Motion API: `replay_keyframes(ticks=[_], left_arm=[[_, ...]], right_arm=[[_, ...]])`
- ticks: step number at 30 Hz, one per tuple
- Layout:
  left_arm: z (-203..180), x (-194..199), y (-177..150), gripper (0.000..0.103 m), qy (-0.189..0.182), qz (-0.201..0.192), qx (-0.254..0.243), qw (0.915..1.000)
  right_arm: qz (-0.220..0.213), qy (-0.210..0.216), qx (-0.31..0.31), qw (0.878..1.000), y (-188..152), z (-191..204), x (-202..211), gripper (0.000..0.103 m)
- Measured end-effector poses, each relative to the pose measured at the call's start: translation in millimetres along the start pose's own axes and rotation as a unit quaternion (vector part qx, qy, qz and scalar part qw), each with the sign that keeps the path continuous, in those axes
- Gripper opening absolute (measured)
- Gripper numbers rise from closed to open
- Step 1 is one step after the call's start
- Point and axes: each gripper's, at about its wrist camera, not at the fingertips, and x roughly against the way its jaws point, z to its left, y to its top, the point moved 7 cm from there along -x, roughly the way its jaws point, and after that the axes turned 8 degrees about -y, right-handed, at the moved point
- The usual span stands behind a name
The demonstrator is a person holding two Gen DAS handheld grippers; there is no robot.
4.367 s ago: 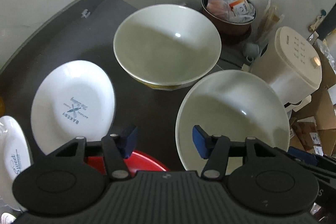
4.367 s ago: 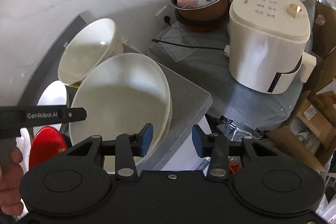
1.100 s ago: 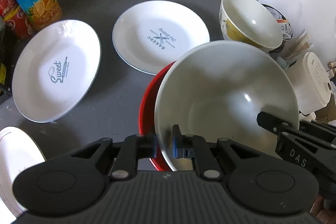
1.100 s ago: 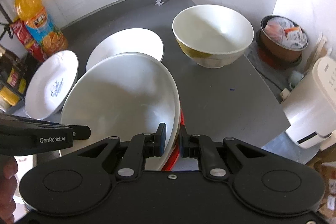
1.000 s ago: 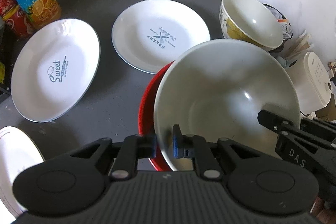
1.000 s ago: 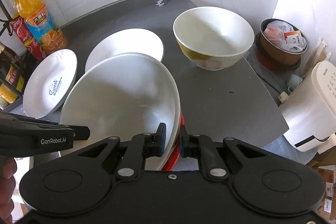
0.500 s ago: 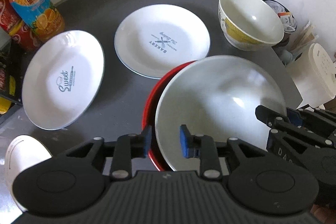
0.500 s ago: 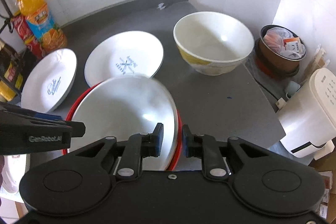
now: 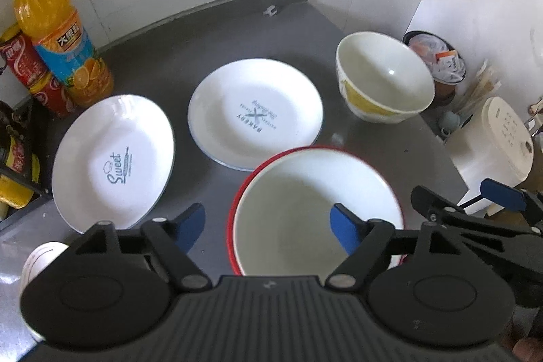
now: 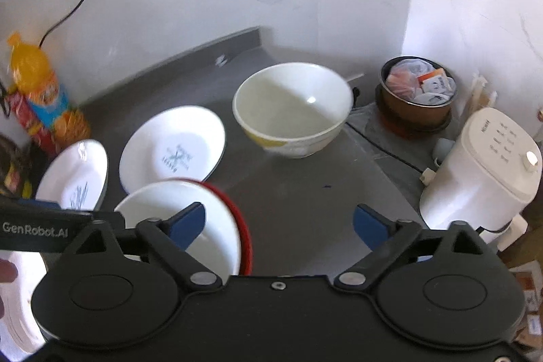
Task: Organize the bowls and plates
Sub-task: 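Move both grippers to the yellow-patterned white bowl and close on its rim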
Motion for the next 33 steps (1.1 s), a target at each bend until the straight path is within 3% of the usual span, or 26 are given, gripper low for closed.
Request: replay_keyframes(ticks=[1,12,20,26,31,33], left_arm=[[-1.6,0.3,0.7,0.083,-0.004,0.000,0.001,1.0000],[-25.9,2.6,10.0,0.086,-0.046,-0.014,-0.016,0.9987],[-42.5,-12.4,29.7,0.086,-0.030,-0.006,-0.029,0.9991],[-55.3,-33.8,47.3,0.086,-0.013,-0.004,-0.045,0.9989],[-65.2,-56.8,57.7,0.085,0.001,-0.004,-0.064,0.9979],[-67.1,-66.9,61.0,0.085,0.002,0.001,-0.066,0.9978]], right_arm=[[-0.003,-0.002,-0.008,1.000,0.8,-5.4,1.1,0.103],[-0.010,0.002,-0.051,0.999,1.1,-30.3,-1.9,0.103],[-0.014,-0.010,-0.095,0.995,5.8,-59.3,-9.4,0.103],[-0.032,0.006,-0.126,0.992,11.5,-77.3,-19.2,0.102],[-0.041,0.019,-0.154,0.987,13.0,-89.5,-34.1,0.095],[-0.044,0.025,-0.163,0.985,12.6,-93.1,-39.3,0.087]])
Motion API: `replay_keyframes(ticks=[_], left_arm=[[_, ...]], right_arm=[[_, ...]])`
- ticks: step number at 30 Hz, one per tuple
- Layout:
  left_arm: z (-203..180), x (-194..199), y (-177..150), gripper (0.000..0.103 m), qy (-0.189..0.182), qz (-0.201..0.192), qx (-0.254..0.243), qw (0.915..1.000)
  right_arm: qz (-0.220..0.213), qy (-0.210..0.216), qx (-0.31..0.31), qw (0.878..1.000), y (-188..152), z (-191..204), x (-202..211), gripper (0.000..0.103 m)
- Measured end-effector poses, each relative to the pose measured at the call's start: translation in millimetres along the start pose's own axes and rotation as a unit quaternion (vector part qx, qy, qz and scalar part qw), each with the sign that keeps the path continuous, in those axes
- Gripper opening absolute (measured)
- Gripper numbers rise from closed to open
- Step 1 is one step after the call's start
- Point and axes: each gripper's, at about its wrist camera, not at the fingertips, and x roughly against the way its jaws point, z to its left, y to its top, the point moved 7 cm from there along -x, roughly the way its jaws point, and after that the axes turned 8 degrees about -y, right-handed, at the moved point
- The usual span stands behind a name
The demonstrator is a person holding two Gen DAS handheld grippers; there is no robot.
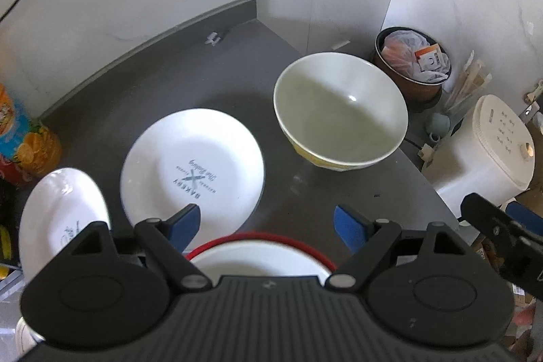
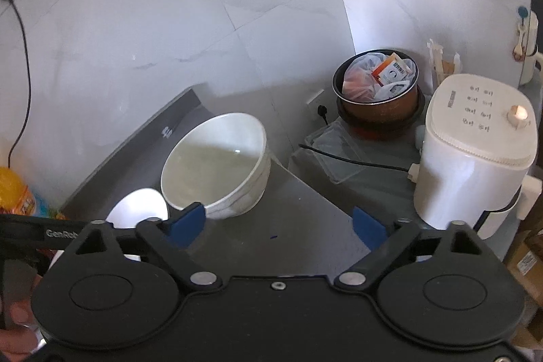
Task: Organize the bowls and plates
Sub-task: 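Move both grippers to the yellow-patterned white bowl and close on its rim, then lift the patterned bowl with both grippers and carry it over the stacked bowls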
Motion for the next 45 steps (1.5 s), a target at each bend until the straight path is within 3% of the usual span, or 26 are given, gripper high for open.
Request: replay_keyframes(ticks=[4,8,15,24,34,45], left_arm=[[-0.6,-19.2,4.8,0.083,0.010,0.009,-0.007,0.9999],[1.2,-33.5,9.9,0.082,0.011,0.009,-0.008,0.9999],[9.7,-52.5,22.1,0.071,0.005,0.001,0.012,0.9999],[23.2,-64.5,36.8,0.047,-0.021,-0.003,0.039,0.9990],[27.6,-71.6,54.3,0.044,-0.064,-0.017,0.062,0.9958],[21.0,-114.2,65.3,0.011,-0.083,0.018,0.097,0.9916]], right_arm=[[0.002,0.007,-0.022,1.000,-2.0,-8.5,-12.8,0.079],[0.011,0.012,-0.049,0.999,-6.5,-18.0,-24.4,0.060],[0.025,0.038,-0.092,0.995,-10.0,-19.3,-42.3,0.047],[0.030,0.067,-0.128,0.989,-1.9,-0.5,-64.9,0.042],[0.064,0.069,-0.114,0.989,2.9,16.5,-97.0,0.038],[0.095,0.051,-0.070,0.992,9.1,32.6,-124.9,0.031]])
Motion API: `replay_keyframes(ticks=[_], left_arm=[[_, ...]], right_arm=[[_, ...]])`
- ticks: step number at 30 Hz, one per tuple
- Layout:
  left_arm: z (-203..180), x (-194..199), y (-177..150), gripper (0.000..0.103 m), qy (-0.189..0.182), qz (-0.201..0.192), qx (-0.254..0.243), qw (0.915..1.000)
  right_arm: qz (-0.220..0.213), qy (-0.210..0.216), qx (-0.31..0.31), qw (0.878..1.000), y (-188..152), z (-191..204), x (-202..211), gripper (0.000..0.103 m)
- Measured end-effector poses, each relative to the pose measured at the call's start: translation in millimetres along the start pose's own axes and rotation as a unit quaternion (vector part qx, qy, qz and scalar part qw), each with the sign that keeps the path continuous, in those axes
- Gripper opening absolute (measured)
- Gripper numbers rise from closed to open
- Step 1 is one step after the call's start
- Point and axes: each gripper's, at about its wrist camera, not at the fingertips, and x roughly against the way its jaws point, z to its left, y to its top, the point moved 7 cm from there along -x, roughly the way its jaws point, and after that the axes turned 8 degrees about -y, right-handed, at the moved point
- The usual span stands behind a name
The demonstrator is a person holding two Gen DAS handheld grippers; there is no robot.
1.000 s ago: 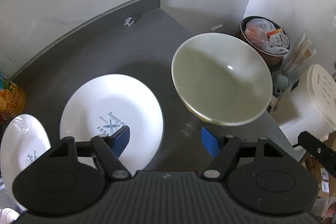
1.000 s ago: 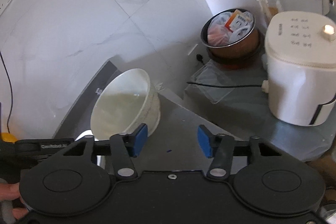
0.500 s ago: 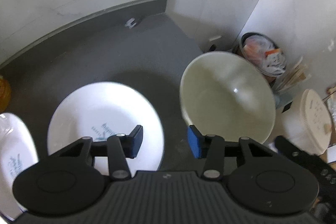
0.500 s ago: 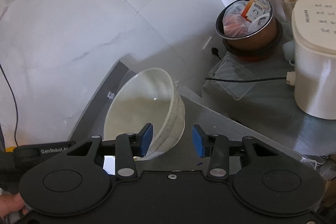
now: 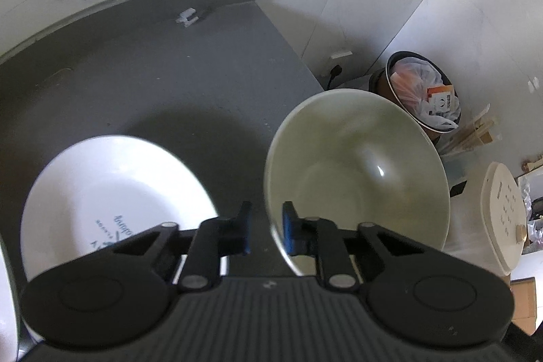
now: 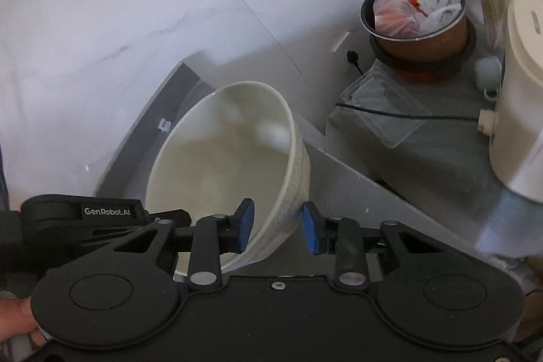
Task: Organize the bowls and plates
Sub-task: 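Lift the patterned bowl with both grippers and carry it over the stacked bowls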
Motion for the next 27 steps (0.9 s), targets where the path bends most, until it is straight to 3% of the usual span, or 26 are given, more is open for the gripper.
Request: replay_keyframes(ticks=[6,13,27], left_arm=[[-2.6,-0.9,1.4,0.009,0.008,0.009,0.003,0.9999],[-9.2,14.3,-1.8,0.008,0.011,0.007,-0.006,0.9999],[-23.0,90.2,-22.0,0.008,0.009,-0.036,0.010,0.9992]], right_arm=[[0.000,-0.020,0.023,1.000,1.2,4.1,2.0,0.028],[-0.014,-0.013,0.014,1.000,-5.1,2.4,22.0,0.028],[-0.045,0.016,0.064,0.997,-8.7,24.2,91.6,0.028]])
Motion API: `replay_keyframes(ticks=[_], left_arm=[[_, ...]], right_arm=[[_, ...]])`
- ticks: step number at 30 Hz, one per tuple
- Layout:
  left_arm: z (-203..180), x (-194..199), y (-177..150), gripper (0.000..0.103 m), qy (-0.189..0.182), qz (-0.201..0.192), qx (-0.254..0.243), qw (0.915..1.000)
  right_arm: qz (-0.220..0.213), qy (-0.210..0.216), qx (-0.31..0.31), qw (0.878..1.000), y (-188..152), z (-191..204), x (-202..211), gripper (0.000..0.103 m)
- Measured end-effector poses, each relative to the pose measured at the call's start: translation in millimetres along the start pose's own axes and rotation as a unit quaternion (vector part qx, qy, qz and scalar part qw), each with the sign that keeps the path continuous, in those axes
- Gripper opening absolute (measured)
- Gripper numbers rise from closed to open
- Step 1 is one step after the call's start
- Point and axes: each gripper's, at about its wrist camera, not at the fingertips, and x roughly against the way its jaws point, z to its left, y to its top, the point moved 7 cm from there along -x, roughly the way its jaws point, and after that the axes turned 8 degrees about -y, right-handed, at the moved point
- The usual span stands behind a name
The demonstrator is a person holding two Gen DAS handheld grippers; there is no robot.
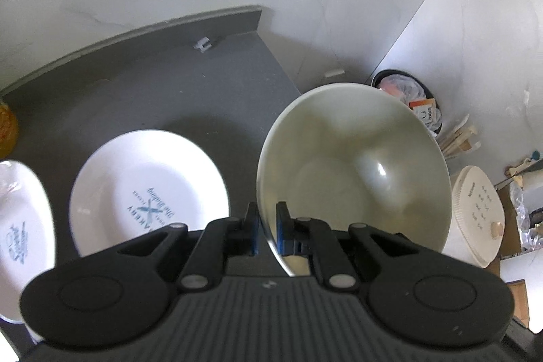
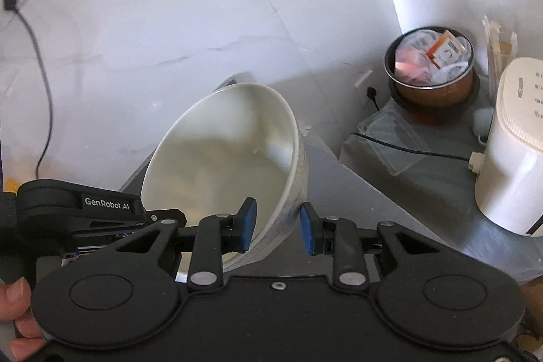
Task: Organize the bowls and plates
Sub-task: 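Lift the patterned bowl with both grippers and carry it over the stacked bowls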
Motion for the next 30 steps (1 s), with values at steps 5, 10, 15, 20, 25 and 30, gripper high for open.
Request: replay_keyframes(ticks=[5,10,15,20,25,30], left_arm=[[3.8,25.5,-11.0,0.009,0.002,-0.012,0.008,0.9999],[11.6,49.1,-22.7,0.009,0.007,-0.025,0.020,0.9995],[17.4,70.6,-37.6,0.009,0.011,-0.038,0.027,0.9988],[29.0,86.7,-55.7,0.008,0.013,-0.045,0.045,0.9979],[41.7,104.6,-74.5,0.008,0.021,-0.052,0.057,0.9969],[54.9,116.7,-91.3,0.009,0.027,-0.050,0.069,0.9960]], right_arm=[[-0.006,0.010,0.019,1.000,-6.7,11.3,20.0,0.027],[-0.004,0.019,0.038,0.999,-17.0,20.9,33.3,0.027],[-0.003,0.030,0.055,0.998,-28.6,29.2,49.3,0.026],[0.002,0.037,0.072,0.997,-42.6,36.5,62.7,0.026],[0.008,0.040,0.094,0.995,-60.4,48.6,71.9,0.026],[0.015,0.046,0.101,0.994,-74.3,54.2,76.0,0.026]])
